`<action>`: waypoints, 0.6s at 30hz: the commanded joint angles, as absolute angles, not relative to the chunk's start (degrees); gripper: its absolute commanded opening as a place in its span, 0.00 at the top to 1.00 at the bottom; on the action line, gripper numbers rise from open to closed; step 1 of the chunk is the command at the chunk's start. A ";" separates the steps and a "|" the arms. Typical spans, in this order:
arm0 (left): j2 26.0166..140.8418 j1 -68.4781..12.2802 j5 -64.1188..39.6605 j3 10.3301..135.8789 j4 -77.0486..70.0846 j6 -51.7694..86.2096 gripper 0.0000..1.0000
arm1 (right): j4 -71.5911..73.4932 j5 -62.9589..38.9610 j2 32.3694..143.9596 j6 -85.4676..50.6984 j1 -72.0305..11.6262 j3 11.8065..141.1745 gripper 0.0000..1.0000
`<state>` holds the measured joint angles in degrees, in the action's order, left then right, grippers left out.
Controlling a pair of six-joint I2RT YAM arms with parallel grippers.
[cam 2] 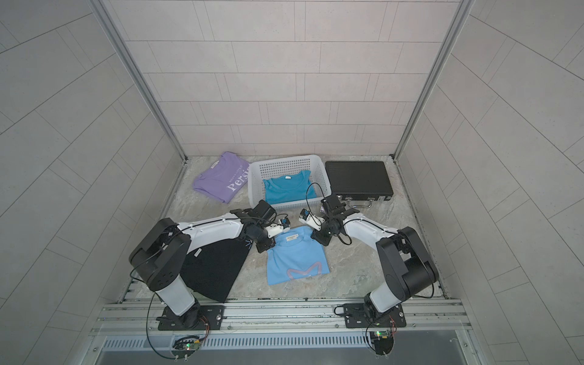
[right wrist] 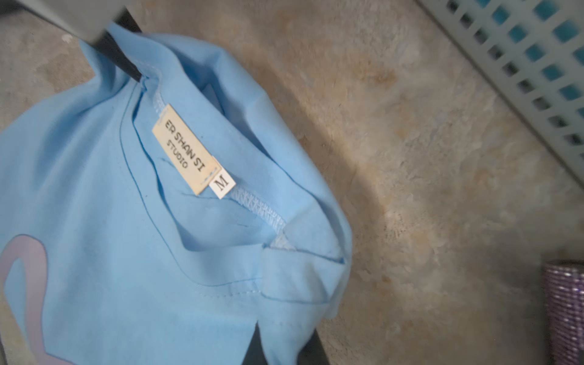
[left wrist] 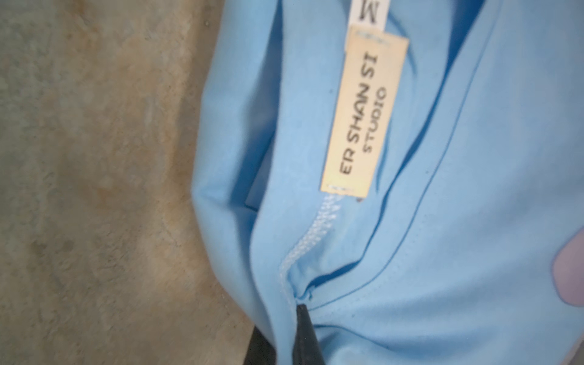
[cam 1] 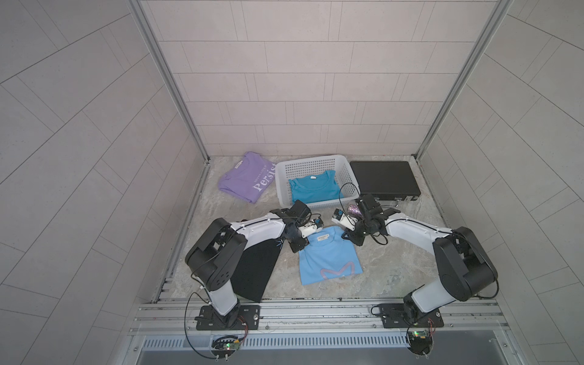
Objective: Put the folded t-shirts into the basket
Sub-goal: Pick up the T-shirt from the center of the board.
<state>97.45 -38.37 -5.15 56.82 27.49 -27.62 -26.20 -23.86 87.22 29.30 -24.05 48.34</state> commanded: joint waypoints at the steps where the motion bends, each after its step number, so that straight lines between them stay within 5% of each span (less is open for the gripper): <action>1: 94.64 -37.69 -7.03 56.29 28.77 -27.34 1.00 | -26.45 -25.75 85.08 28.66 -24.26 48.37 0.99; 18: 86.96 -35.25 -9.12 59.41 34.74 -28.54 1.00 | -29.97 -25.99 76.11 27.04 -24.00 51.29 1.00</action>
<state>88.79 -35.68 -9.30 58.02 32.25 -27.86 -28.88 -25.52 77.67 28.34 -24.03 49.36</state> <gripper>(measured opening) 0.103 0.123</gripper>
